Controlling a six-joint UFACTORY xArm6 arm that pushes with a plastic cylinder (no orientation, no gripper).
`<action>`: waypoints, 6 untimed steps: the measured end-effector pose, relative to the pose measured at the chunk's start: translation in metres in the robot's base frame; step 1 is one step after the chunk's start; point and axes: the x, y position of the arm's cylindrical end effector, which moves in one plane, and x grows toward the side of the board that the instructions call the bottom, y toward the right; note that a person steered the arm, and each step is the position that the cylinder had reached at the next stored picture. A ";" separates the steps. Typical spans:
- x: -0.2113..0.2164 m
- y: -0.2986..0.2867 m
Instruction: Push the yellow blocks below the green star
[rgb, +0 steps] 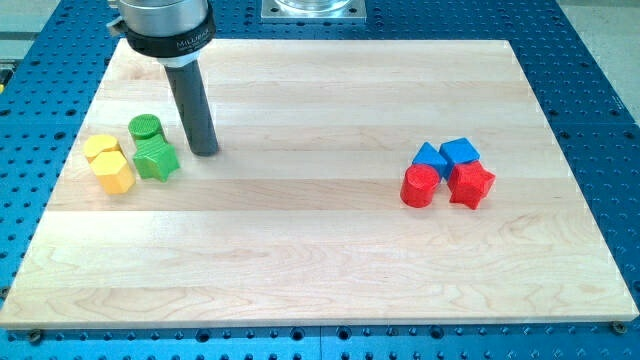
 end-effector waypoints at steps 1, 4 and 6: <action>0.000 0.000; -0.056 -0.066; 0.001 -0.147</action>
